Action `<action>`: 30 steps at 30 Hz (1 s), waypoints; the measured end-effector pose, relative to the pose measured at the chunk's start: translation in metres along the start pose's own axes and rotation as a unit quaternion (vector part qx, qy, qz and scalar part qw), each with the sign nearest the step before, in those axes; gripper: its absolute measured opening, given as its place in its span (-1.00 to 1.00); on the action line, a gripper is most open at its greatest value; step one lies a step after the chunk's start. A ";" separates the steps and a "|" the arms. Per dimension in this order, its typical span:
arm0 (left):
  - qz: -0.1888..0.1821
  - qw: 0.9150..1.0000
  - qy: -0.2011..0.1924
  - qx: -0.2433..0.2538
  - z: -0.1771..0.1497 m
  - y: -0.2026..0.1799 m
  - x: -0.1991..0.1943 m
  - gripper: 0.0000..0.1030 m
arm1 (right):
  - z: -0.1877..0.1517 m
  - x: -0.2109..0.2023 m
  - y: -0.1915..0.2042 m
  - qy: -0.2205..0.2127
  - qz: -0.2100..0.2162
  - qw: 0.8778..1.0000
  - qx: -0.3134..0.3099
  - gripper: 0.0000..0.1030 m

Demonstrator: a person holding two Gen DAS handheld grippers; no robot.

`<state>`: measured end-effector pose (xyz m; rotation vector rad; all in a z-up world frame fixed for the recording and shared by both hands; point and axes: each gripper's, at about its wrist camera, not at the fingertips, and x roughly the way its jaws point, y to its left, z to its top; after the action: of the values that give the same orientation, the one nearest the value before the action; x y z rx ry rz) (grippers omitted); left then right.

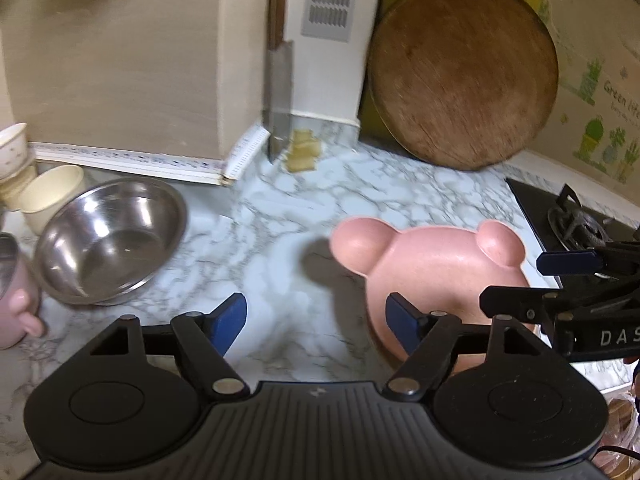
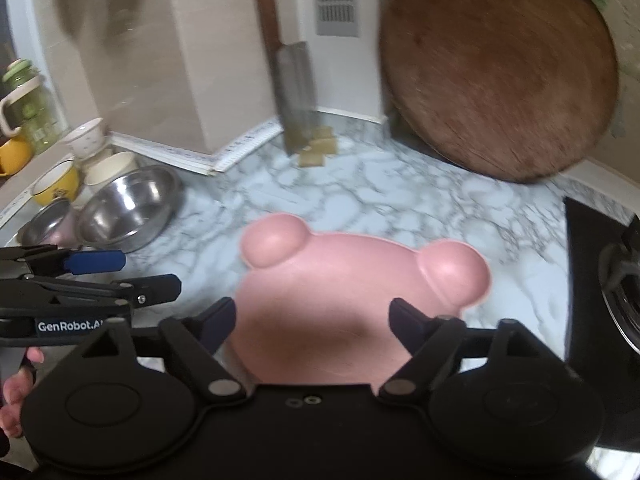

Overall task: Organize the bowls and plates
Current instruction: 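Move both open grippers over to the large steel bowl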

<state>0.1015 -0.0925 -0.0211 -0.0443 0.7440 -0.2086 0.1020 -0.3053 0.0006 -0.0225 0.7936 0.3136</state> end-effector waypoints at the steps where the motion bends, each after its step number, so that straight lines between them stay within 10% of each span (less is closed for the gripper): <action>1: 0.003 1.000 -0.005 -0.003 -0.001 0.004 -0.003 0.50 | 0.001 0.000 0.005 -0.004 0.004 1.000 -0.006 0.78; 18: 0.114 0.989 -0.016 -0.094 0.010 0.118 -0.026 0.51 | 0.047 0.045 0.089 -0.008 0.070 0.996 -0.055 1.00; 30: 0.141 0.979 0.049 -0.139 0.063 0.217 0.007 0.51 | 0.083 0.110 0.127 0.034 0.076 0.995 -0.055 0.99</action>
<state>0.1862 0.1166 -0.0044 -0.1944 0.8640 0.1658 0.1965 -0.1432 -0.0059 -0.0775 0.8470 0.5031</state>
